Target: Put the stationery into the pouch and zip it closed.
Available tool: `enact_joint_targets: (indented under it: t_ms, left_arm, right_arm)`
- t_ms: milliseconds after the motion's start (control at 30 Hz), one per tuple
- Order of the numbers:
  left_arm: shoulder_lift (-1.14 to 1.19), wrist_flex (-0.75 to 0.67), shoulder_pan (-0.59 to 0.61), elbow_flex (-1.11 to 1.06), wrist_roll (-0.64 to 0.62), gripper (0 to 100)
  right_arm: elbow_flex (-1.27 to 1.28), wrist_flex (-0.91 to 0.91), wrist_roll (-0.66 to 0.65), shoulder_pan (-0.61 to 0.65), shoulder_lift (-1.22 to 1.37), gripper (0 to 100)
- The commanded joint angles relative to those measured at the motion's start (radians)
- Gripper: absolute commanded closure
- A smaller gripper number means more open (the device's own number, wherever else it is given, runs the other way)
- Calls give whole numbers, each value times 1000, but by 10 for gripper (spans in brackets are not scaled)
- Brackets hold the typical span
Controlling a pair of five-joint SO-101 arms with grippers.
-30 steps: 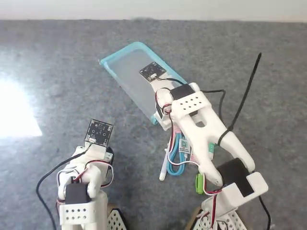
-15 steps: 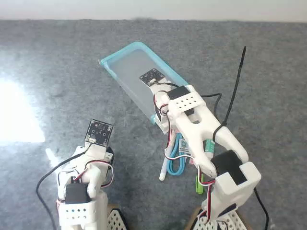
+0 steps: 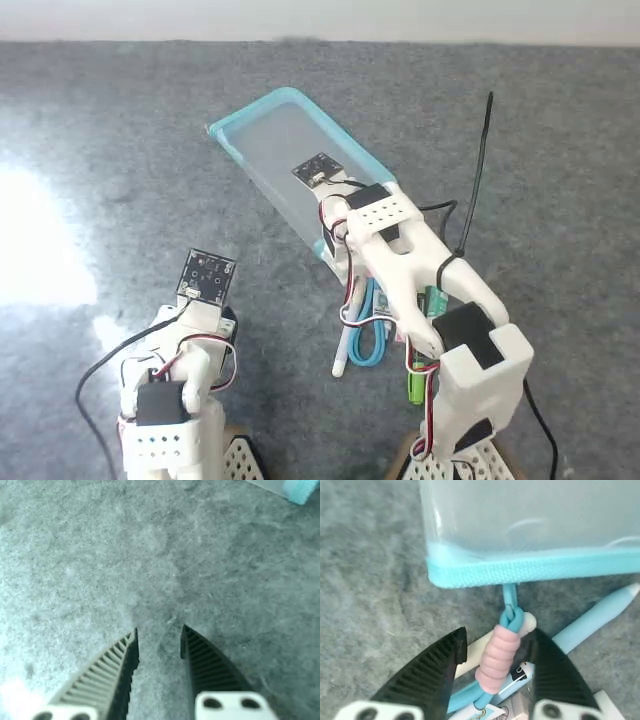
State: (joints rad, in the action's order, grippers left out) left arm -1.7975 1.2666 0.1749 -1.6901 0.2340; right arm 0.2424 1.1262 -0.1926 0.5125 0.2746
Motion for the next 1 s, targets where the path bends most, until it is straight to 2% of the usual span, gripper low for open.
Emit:
enact_joint_targets:
  t_ms: [0,100,233,500,700,967]
  left_arm:
    - [-18,2,-2,7,-6,867]
    - [-18,2,-2,7,-6,867]
    - [-18,2,-2,7,-6,867]
    - [-18,2,-2,7,-6,867]
    - [-18,2,-2,7,-6,867]
    - [-18,2,-3,7,-6,867]
  right_arm:
    - [-43,-2,9,-8,-8,924]
    - [-49,-2,9,-27,-8,986]
    - [-63,2,9,-47,-19,987]
    - [-272,199,-3,-42,-226,990]
    - [-324,291,-117,28,-292,990]
    - [-367,369,-140,143,-358,990]
